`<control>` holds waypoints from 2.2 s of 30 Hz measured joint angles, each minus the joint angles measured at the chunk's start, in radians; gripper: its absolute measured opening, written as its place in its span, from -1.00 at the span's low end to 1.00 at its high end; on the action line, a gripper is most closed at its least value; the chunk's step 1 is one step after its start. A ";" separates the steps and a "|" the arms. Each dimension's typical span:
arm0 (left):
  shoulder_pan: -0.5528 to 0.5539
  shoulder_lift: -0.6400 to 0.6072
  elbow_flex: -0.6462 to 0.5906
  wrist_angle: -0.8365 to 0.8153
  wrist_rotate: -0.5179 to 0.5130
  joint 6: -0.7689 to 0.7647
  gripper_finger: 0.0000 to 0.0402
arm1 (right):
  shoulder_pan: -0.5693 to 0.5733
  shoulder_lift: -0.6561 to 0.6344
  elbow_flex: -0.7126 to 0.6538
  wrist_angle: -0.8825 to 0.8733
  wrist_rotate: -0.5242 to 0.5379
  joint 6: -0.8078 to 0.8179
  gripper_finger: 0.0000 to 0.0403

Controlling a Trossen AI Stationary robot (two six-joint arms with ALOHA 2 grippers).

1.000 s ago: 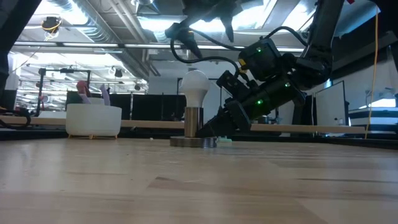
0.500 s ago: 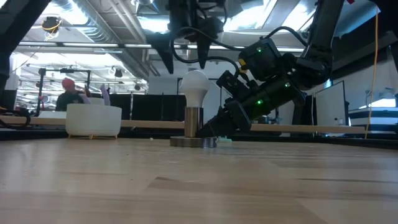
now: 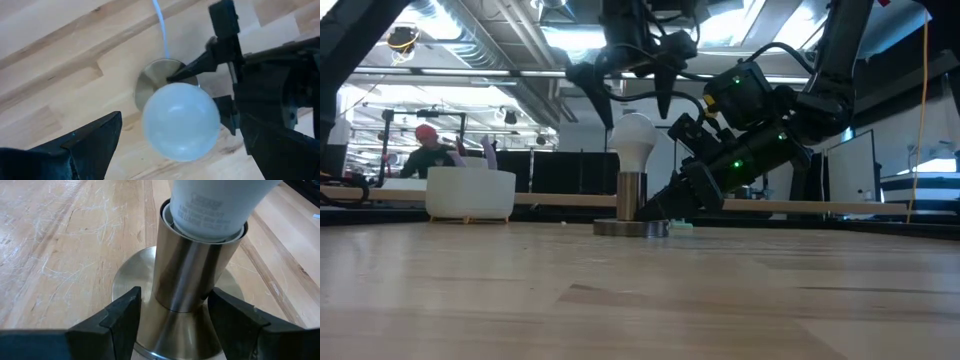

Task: Screw lightbulb
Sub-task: Insert the lightbulb into the lamp socket

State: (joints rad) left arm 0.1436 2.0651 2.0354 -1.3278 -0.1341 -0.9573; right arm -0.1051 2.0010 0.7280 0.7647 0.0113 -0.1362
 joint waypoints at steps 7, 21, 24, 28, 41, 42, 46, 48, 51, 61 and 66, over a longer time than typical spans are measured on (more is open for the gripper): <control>0.000 0.048 0.000 -0.022 0.010 0.029 0.95 | 0.000 0.000 0.000 0.000 0.000 0.000 0.13; 0.001 0.054 0.001 -0.020 0.010 0.039 0.84 | 0.000 0.000 0.000 -0.002 0.000 0.000 0.13; 0.001 0.054 0.001 -0.013 0.010 0.045 0.68 | 0.000 0.000 0.000 -0.002 0.000 0.000 0.13; -0.001 0.054 0.001 -0.013 0.010 0.093 0.44 | 0.000 0.000 0.000 -0.002 -0.001 0.000 0.13; -0.018 0.054 0.001 -0.014 0.007 0.679 0.35 | 0.000 0.000 0.000 -0.003 0.000 -0.001 0.13; -0.018 0.054 0.001 -0.014 0.007 0.766 0.36 | 0.000 0.000 0.000 -0.002 0.000 -0.001 0.13; -0.019 0.058 0.001 -0.010 0.006 1.088 0.37 | 0.000 0.000 0.000 -0.002 0.000 -0.001 0.13; -0.019 0.065 0.002 0.000 0.007 1.239 0.37 | 0.000 0.000 0.000 -0.002 -0.001 0.000 0.13; -0.019 0.066 0.002 0.005 0.007 1.489 0.38 | 0.000 0.000 0.000 -0.003 -0.003 0.000 0.13; -0.021 0.066 0.001 0.015 -0.007 1.953 0.39 | 0.000 0.000 0.000 -0.003 -0.003 0.000 0.13; -0.021 0.067 0.001 0.018 -0.007 1.905 0.39 | 0.000 0.000 0.000 -0.003 -0.003 -0.001 0.13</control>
State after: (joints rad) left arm 0.1230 2.1317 2.0361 -1.3094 -0.1411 0.9480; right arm -0.1055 2.0010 0.7277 0.7616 0.0079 -0.1371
